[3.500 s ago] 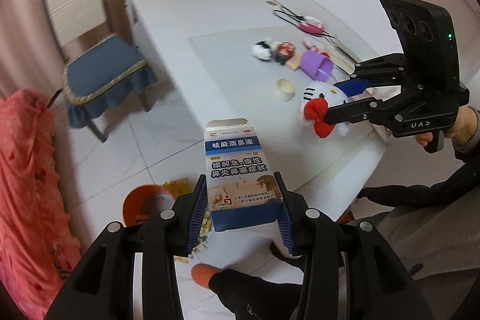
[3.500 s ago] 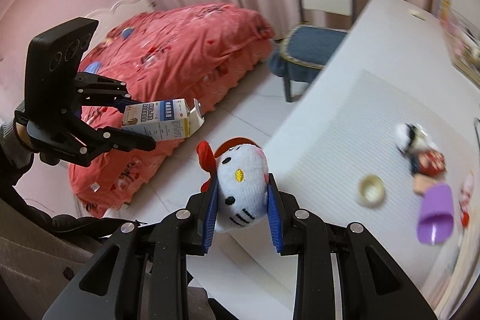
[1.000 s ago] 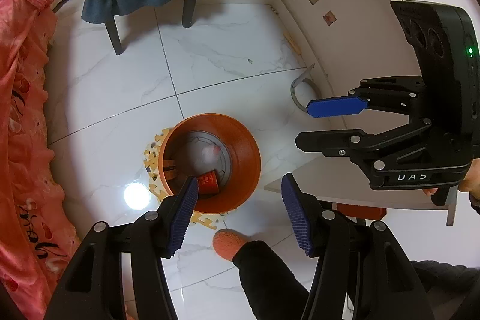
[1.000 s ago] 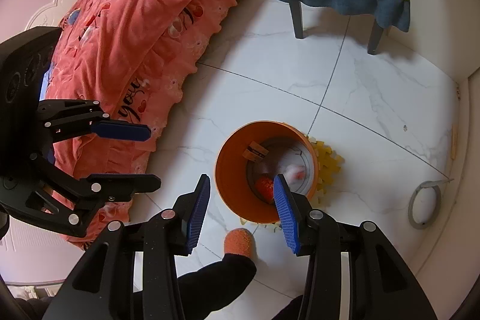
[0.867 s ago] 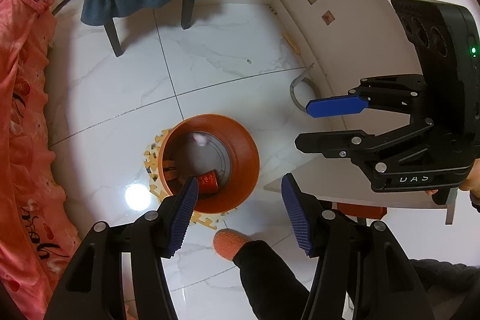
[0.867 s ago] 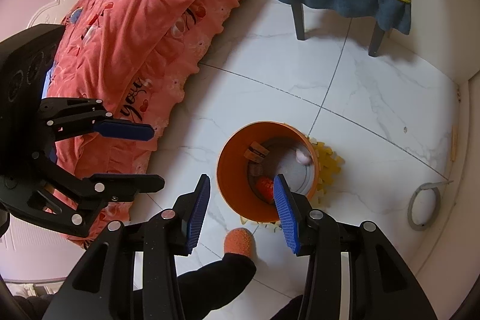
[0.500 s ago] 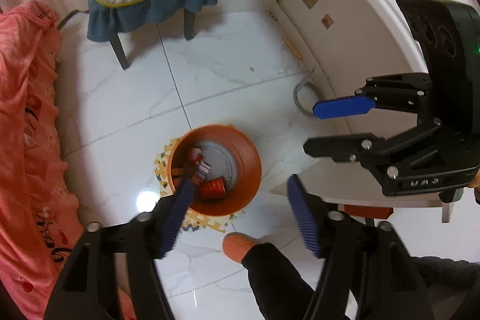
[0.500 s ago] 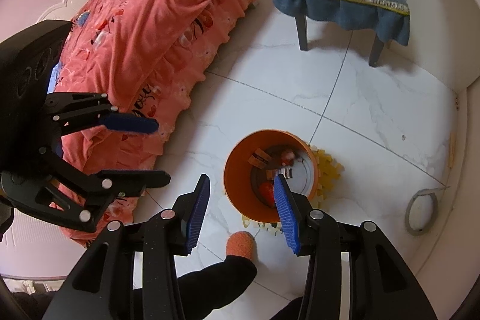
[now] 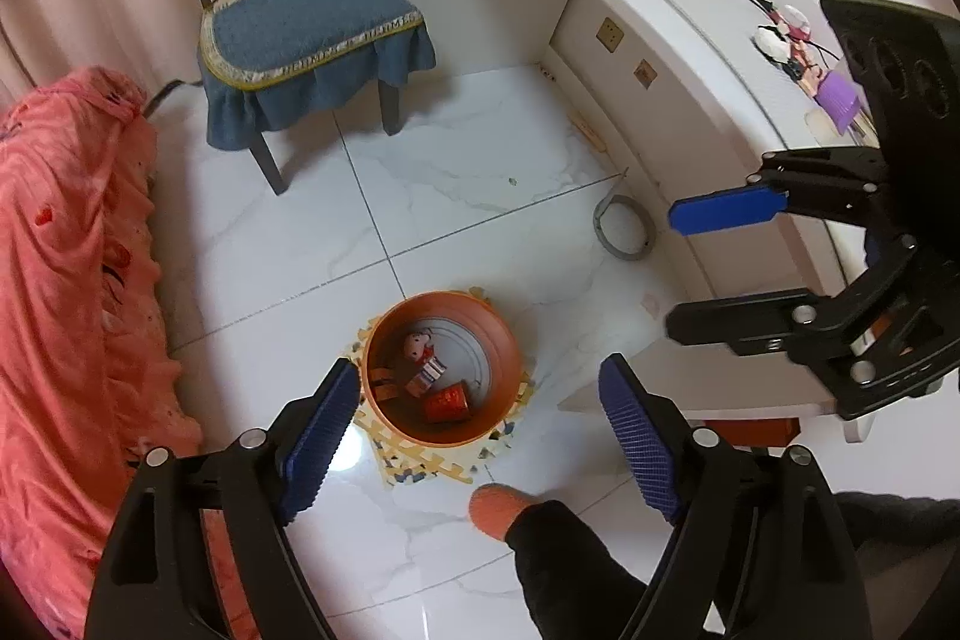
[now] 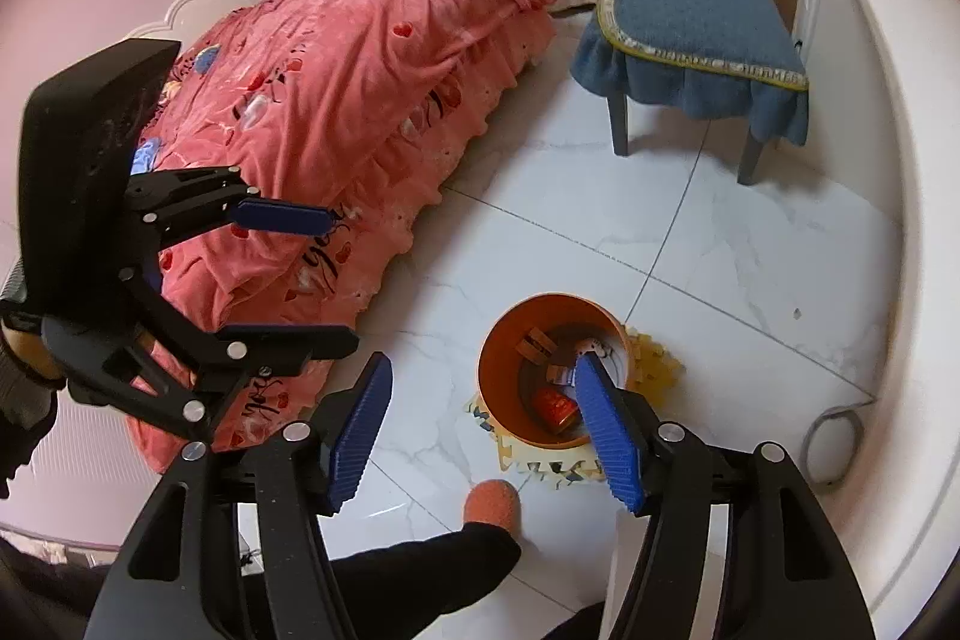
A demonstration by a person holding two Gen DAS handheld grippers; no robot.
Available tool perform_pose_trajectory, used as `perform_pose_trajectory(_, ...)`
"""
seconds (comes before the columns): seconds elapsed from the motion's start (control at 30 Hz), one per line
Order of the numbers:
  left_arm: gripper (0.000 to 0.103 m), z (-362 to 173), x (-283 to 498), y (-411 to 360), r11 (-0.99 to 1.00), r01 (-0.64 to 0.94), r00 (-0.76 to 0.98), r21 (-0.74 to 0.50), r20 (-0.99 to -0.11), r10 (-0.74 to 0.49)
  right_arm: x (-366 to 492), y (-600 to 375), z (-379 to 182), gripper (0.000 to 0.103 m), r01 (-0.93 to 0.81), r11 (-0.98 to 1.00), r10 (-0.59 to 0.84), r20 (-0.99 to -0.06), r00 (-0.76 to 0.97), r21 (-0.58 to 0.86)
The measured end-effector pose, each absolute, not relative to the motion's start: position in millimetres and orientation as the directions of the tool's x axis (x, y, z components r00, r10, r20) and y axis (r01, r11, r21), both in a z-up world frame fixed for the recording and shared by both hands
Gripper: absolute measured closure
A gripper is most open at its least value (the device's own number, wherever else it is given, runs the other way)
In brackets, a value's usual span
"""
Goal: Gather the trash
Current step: 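Open both tools to drop the box and plush into the bin, then move both open tools back over the grey desk mat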
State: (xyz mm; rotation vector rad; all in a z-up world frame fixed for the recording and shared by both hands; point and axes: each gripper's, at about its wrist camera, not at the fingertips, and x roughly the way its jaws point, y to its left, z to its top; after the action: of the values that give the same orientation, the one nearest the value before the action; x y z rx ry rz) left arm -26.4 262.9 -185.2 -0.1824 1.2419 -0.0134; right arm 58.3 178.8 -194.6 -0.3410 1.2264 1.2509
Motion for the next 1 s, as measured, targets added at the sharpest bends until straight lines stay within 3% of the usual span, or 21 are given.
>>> perform_pose_trajectory(0.3, 0.017, -149, -30, 230, 0.992, -0.052, 0.353, -0.119, -0.931, -0.093, 58, 132, -152, 0.028, -0.846, 0.357, 0.564, -0.814, -0.143, 0.396)
perform_pose_trajectory(1.0, 0.017, -75, -4, 95, 0.985, 0.152, 0.437, -0.081, -0.889, -0.140, 94, -46, -73, 0.028, -0.800, 0.474, 0.645, -0.763, 0.032, 0.368)
